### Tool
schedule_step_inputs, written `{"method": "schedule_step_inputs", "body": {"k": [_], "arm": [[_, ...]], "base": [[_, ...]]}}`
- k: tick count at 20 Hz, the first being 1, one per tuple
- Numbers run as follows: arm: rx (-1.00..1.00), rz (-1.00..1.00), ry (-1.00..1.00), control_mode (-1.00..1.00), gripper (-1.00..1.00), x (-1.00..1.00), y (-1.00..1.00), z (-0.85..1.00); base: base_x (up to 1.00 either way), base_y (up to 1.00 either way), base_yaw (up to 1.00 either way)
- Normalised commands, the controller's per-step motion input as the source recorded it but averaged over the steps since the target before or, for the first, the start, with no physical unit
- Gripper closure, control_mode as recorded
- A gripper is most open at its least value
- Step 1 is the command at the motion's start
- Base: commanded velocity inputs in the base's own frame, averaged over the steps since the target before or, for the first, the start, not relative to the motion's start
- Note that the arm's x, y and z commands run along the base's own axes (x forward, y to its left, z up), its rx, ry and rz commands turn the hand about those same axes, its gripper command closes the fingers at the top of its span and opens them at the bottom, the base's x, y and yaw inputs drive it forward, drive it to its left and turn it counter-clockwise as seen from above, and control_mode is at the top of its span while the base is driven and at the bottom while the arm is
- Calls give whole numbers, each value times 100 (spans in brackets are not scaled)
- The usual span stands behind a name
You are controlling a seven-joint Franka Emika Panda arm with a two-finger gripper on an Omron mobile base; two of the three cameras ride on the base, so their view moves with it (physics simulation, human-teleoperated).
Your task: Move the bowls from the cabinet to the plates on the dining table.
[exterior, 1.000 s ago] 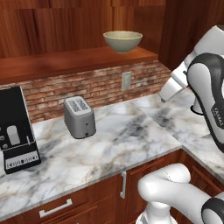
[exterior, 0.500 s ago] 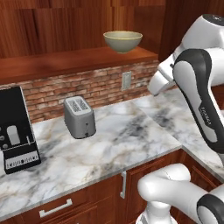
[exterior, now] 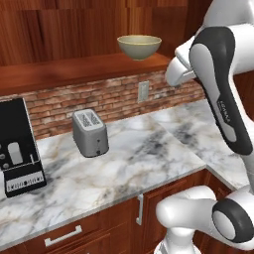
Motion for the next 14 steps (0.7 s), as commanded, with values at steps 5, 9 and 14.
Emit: {"method": "schedule_step_inputs", "body": {"k": [5,9,14], "arm": [[-12,-3,0,-100,-100,1,0,27],[-20,0,-4,-100,-100,15,0,-7],[-24,4,-7,-100,-100,14,0,-33]], "base": [[0,0,0],[0,0,0],[0,0,0]]}}
